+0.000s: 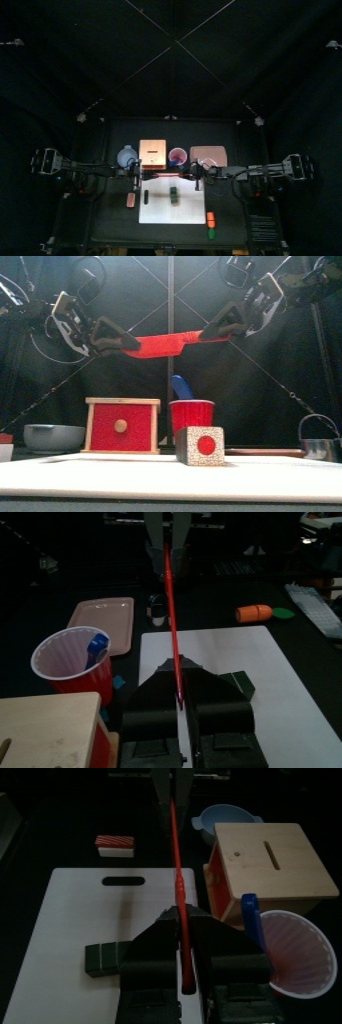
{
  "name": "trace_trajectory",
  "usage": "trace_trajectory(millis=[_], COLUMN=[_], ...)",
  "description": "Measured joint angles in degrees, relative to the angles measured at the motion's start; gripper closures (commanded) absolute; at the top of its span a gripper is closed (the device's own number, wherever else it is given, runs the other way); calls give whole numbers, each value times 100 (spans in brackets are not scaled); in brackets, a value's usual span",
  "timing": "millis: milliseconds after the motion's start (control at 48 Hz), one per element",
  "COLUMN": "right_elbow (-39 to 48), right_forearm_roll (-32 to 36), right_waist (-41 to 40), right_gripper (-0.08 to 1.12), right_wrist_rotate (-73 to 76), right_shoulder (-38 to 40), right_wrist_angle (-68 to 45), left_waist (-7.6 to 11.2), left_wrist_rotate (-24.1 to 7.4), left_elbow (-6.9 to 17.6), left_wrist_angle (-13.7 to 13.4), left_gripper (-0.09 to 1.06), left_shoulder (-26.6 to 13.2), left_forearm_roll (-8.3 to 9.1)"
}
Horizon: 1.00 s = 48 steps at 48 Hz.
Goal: Cut the sushi into 4 pieces with the knife
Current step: Cut the sushi into 4 pieces
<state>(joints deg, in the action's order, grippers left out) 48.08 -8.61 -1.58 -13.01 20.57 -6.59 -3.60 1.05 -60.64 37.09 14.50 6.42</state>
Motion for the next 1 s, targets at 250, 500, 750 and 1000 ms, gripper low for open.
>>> trace_trajectory(millis=[250,500,750,1000], right_elbow=[237,457,475,475], right_forearm_roll=[-185,-527,-642,-642], right_waist=[97,246,308,325], right_gripper=[98,98,98,98], right_wrist_rotate=[0,-9,0,-9], right_shoulder=[0,-246,-712,-940], right_wrist_angle=[-18,-9,0,18], left_waist=[53,264,492,633], left_wrist_rotate=[0,35,44,53], left_elbow=[9,185,308,413], left_wrist_angle=[659,958,958,958], left_gripper=[76,76,77,77], left_shoulder=[-606,-1327,-1731,-1969], left_forearm_roll=[53,53,44,-62])
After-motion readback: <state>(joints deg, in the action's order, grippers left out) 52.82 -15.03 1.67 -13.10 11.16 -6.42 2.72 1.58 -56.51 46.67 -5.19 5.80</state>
